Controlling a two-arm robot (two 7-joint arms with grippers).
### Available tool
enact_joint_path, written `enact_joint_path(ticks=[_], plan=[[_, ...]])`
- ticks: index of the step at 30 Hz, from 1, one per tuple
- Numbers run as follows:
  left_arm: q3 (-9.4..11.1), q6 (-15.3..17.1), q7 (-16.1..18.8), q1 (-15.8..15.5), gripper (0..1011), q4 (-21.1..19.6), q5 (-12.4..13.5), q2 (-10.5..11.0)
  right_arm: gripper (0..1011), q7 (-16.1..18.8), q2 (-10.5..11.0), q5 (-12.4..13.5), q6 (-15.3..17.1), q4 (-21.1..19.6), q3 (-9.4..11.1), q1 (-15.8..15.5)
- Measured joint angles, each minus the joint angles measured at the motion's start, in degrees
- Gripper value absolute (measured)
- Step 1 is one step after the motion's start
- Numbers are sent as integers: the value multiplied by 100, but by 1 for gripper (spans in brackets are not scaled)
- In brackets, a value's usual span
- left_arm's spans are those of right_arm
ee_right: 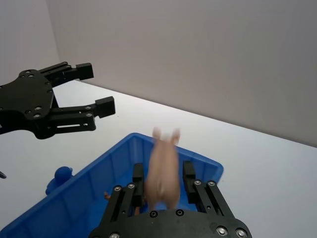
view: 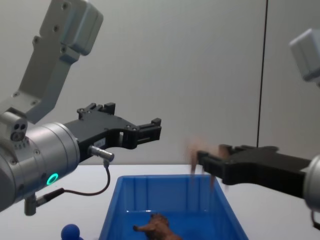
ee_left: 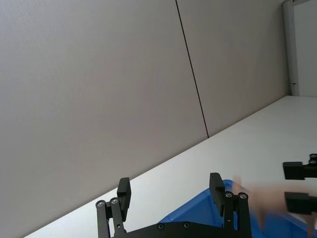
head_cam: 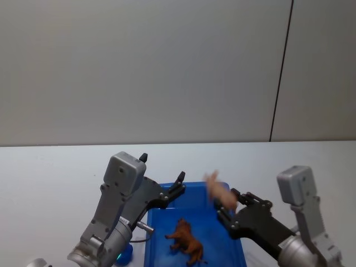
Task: Pick up the two dolls from the table and place them into the box.
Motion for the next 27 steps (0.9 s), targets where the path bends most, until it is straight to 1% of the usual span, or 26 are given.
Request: enact_joint_path(ticks=[1, 2, 4, 6, 8, 9, 10, 11, 13, 15, 20, 25, 27], plan=[[0, 0, 0, 0, 1001, 0, 0, 0, 454, 36, -28, -1, 3, 49, -10, 45], [0, 0, 0, 0, 1001, 0, 0, 0, 516, 99, -72, -3, 14, 119, -22, 117], [0, 0, 0, 0, 1001, 0, 0, 0, 547, 140, -105, -7, 30, 195, -35, 171], [0, 0, 0, 0, 1001, 0, 0, 0, 634, 178, -149, -16, 59, 281, -46, 241], [0, 0, 0, 0, 1001, 0, 0, 0, 679, 182, -183, -33, 86, 341, -55, 300], [0, 0, 0, 0, 1001, 0, 0, 0, 737, 179, -191, -42, 97, 365, -57, 313], [0, 0, 0, 0, 1001, 0, 0, 0, 737, 174, -200, -50, 106, 378, -58, 328], [0, 0, 0, 0, 1001, 0, 0, 0, 793, 145, -209, -67, 123, 403, -59, 345], [0, 0, 0, 0, 1001, 0, 0, 0, 828, 103, -213, -85, 138, 416, -58, 355], [0, 0, 0, 0, 1001, 0, 0, 0, 917, 4, -213, -118, 164, 419, -52, 357], [0, 0, 0, 0, 1001, 0, 0, 0, 1001, -207, -179, -162, 204, 369, -18, 322], [0, 0, 0, 0, 1001, 0, 0, 0, 1001, -491, -113, -182, 248, 245, 34, 229], [0, 0, 0, 0, 1001, 0, 0, 0, 1001, -699, -56, -181, 280, 130, 78, 141]])
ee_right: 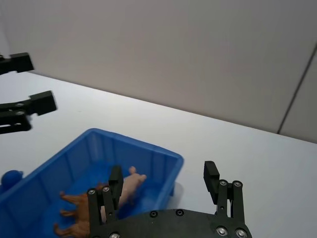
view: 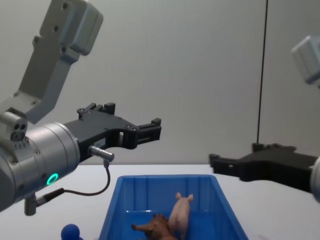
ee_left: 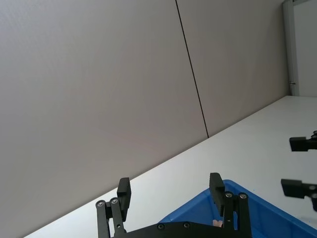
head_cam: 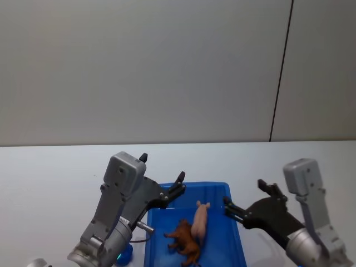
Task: Pick up the two dolls from the table and place them into the box.
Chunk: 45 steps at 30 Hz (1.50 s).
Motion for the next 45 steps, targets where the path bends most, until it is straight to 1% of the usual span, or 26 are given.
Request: enact_joint_path(ticks=[2, 4, 10, 19, 24, 27, 34, 37, 40, 41, 45], plan=[[0, 0, 0, 0, 1001, 0, 0, 0, 1001, -47, 14, 1, 8, -27, 10, -21], [0, 0, 0, 0, 1001, 0, 0, 0, 1001, -273, 78, 32, 44, -151, 58, -124], [0, 0, 0, 0, 1001, 0, 0, 0, 1001, -621, 203, 129, 107, -385, 160, -326], [-5, 12, 0, 5, 1001, 0, 0, 1, 1001, -922, 315, 216, 162, -594, 249, -506], [-25, 101, 25, 32, 1001, -43, -3, 33, 1001, -1012, 347, 240, 177, -656, 272, -557], [-51, 196, 70, 61, 1001, -97, -19, 72, 1001, -1044, 359, 250, 183, -677, 282, -577], [-140, 537, 207, 164, 1001, -267, -125, 205, 1001, -1113, 383, 269, 197, -723, 302, -616], [-211, 777, 279, 233, 1001, -384, -219, 308, 1001, -1136, 393, 277, 202, -739, 310, -630], [-250, 936, 314, 269, 1001, -443, -283, 365, 1001, -1147, 398, 280, 204, -747, 313, -637], [-281, 1051, 335, 298, 1001, -482, -338, 409, 1001, -1154, 400, 282, 204, -751, 315, -641], [-352, 1309, 367, 357, 1001, -554, -470, 500, 1001, -1166, 405, 285, 207, -760, 319, -650]])
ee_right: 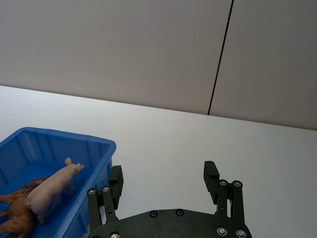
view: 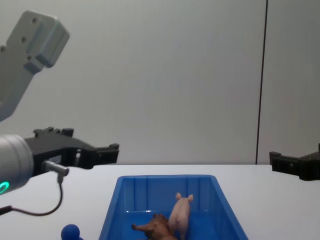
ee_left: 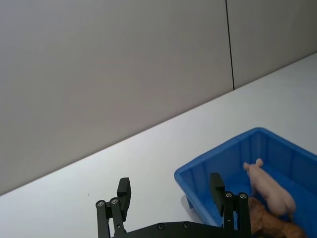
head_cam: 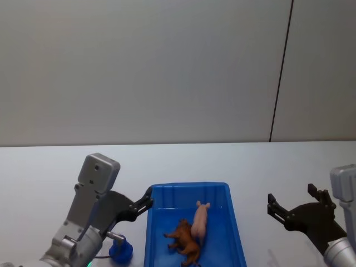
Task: Pick up the two dolls from the table and place them into the box.
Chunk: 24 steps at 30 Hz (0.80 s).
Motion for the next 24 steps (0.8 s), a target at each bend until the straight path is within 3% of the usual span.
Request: enact_joint_path(ticks=[11, 24], plan=[[-171, 606, -77, 70, 1001, 0, -380, 158, 1001, -22, 6, 8, 4, -14, 7, -11], [-247, 995, -350, -13, 1001, 325, -551, 150, 1001, -33, 11, 9, 5, -24, 9, -18]])
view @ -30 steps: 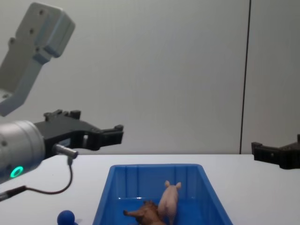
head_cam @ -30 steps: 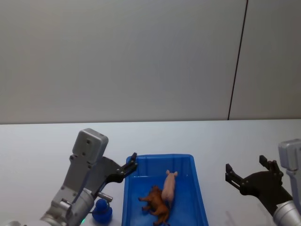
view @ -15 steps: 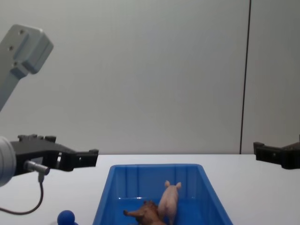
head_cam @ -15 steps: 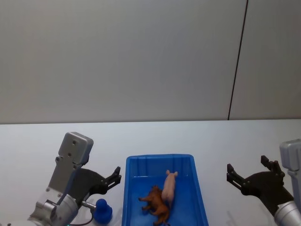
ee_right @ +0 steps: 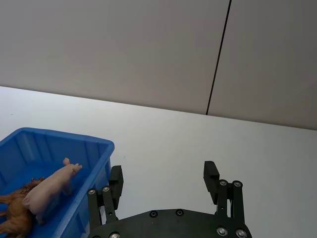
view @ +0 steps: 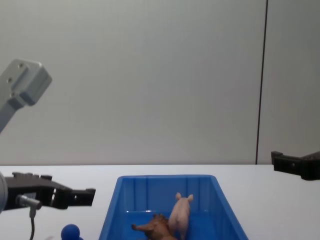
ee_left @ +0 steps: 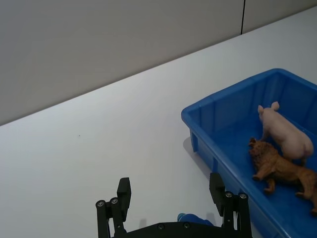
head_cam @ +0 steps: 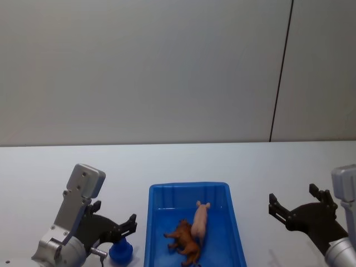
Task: Pick up the two dolls from the table and place them into the box.
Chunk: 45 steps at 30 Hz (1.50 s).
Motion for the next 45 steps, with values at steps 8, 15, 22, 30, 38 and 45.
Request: enact_joint_path(ticks=[8, 15, 22, 30, 38, 45], plan=[[-11, 214, -148, -88, 1001, 268, -16, -65, 1001, -3, 0, 0, 0, -1, 0, -1], [-12, 339, -225, -137, 1001, 453, -3, -112, 1001, -3, 0, 0, -1, -1, 0, -1], [-12, 417, -300, -153, 1001, 560, -4, -140, 1001, -3, 0, 0, -1, -1, 0, -1], [-13, 483, -382, -147, 868, 629, -60, -163, 1001, -3, 0, 0, -1, 0, -1, -1], [-16, 521, -447, -125, 617, 677, -143, -187, 1001, -3, 0, 0, -1, 0, 0, -1], [-21, 522, -483, -101, 381, 681, -201, -197, 1001, -3, 0, 0, -1, 0, -1, -1]])
